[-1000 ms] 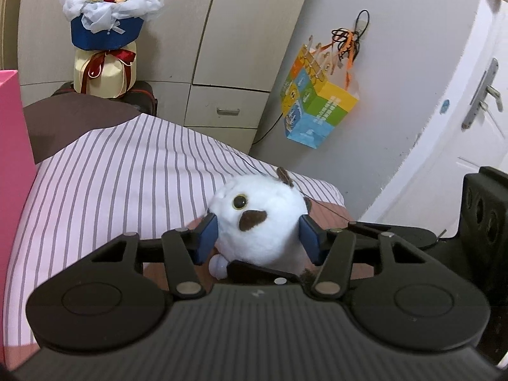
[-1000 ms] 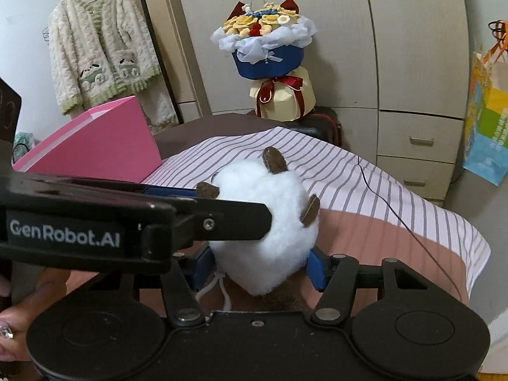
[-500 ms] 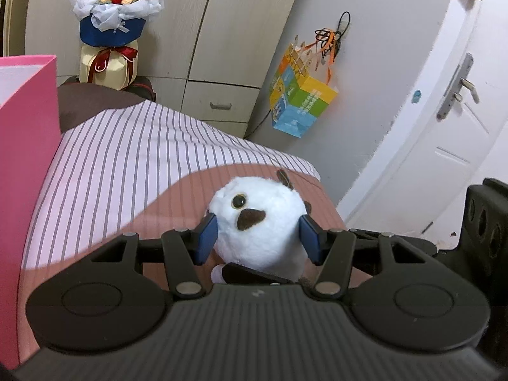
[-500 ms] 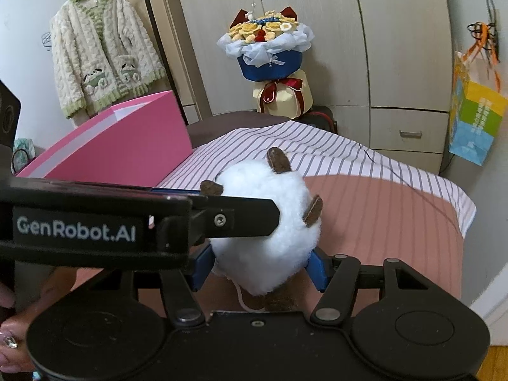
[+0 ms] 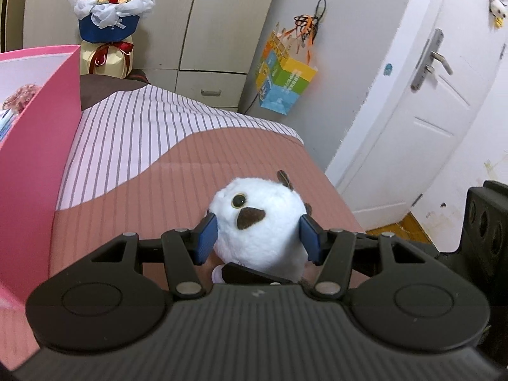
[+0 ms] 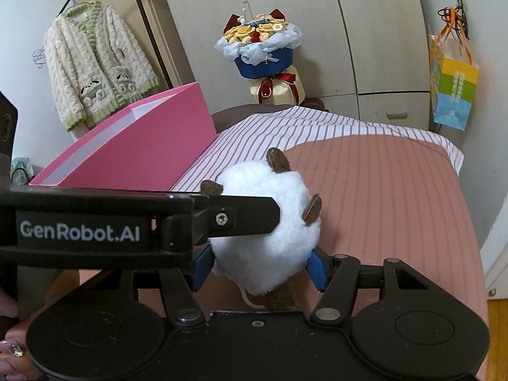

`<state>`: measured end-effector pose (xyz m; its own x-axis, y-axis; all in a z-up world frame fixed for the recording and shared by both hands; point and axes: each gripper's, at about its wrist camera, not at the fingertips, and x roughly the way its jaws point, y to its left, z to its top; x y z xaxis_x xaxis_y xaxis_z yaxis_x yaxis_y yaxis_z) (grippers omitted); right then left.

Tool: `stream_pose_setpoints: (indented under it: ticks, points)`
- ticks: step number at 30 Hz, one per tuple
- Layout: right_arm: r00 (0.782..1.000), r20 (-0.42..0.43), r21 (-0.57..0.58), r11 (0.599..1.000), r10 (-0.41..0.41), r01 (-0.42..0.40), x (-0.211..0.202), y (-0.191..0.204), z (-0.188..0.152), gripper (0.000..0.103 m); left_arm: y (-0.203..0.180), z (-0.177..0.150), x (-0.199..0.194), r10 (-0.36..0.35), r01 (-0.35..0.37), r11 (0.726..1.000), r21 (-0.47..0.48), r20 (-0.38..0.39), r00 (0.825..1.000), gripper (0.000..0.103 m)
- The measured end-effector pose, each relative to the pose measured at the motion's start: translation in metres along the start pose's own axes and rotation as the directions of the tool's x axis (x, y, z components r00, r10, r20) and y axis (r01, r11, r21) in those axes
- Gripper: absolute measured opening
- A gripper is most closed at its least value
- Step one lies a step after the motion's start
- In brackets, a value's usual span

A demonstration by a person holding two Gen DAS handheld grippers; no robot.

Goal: Organize soft objects
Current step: 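Lift and carry the white plush toy over the pink box with the left tool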

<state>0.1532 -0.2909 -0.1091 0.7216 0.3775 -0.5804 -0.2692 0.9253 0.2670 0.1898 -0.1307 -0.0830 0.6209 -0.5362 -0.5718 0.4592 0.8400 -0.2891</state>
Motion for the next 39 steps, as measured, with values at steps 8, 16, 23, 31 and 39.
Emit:
stream_pose_setpoints:
  ticks: [8,16,23,31,39]
  points:
    - [1.000,0.016,-0.006,1.000,-0.006,0.006,-0.018,0.032,-0.023,0.066,-0.006,-0.023,-0.034,0.020,-0.020,0.999,0.041,0.002,1.000,0.056]
    - [1.000,-0.002,-0.025,1.000,-0.005,0.005,-0.030,0.054,-0.041,0.066,-0.007,-0.048,-0.063,0.044,-0.045,0.997,0.060,0.023,0.999,0.056]
    - [1.000,-0.002,-0.042,0.999,0.016,-0.016,-0.038,0.072,-0.050,0.066,-0.003,-0.060,-0.085,0.060,-0.062,0.997,0.043,0.046,0.997,0.057]
    - [0.998,-0.036,-0.059,0.997,0.055,-0.057,-0.050,0.098,-0.048,0.066,-0.003,-0.066,-0.120,0.086,-0.089,0.995,0.050,0.070,0.994,0.057]
    - [0.992,-0.044,-0.113,0.986,0.116,-0.121,-0.062,0.136,-0.033,0.066,0.014,-0.062,-0.167,0.093,-0.095,0.996,0.001,0.141,0.986,0.057]
